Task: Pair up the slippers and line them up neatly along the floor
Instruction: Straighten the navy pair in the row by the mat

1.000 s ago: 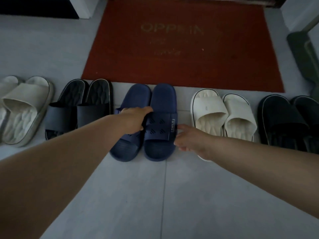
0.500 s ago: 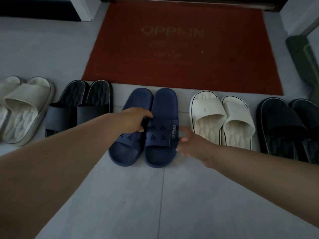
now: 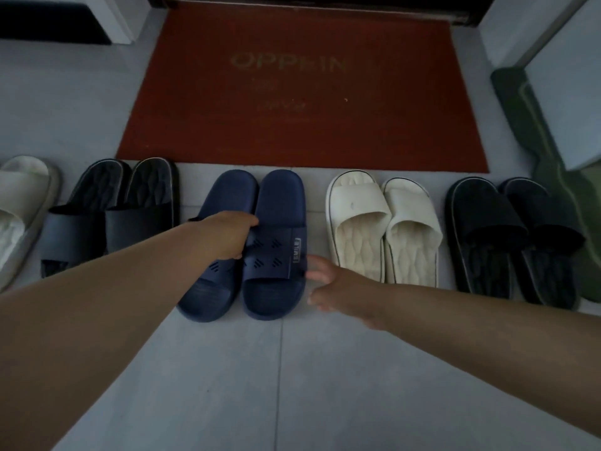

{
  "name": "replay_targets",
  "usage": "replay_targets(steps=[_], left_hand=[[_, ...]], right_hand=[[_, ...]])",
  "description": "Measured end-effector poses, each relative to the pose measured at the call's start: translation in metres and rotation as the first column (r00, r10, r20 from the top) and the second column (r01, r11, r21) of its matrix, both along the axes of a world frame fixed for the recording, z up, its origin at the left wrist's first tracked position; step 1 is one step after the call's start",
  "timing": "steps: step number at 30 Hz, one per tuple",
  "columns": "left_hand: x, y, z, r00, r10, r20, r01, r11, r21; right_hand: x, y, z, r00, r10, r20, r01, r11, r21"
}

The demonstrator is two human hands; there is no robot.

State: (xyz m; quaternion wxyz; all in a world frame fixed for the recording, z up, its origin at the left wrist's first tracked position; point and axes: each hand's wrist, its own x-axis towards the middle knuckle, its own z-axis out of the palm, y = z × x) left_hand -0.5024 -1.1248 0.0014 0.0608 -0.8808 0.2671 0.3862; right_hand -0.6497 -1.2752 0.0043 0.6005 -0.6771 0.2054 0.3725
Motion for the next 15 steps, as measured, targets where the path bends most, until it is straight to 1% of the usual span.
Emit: replay_targets(steps=[6, 9, 15], left_hand=[[0.007, 0.0, -0.007, 0.999, -0.039, -0.009, 0.04, 0.998, 0.044], [0.008, 0.001, -0.009, 0.999, -0.04, -0.016, 0.041, 0.997, 0.064], [0.005, -0.002, -0.005, 0.998, -0.055, -0.042, 0.059, 0.992, 0.113]], right_hand=[[-0.018, -0.006, 0.005, 0.996, -0.025, -0.086, 0.022, 0.999, -0.03], [-0.022, -0.009, 0.002, 0.992, -0.009, -0.125, 0.004, 0.999, -0.041], [-0.023, -0.012, 0.002, 0.994, 0.003, -0.109, -0.01, 0.998, -0.064]])
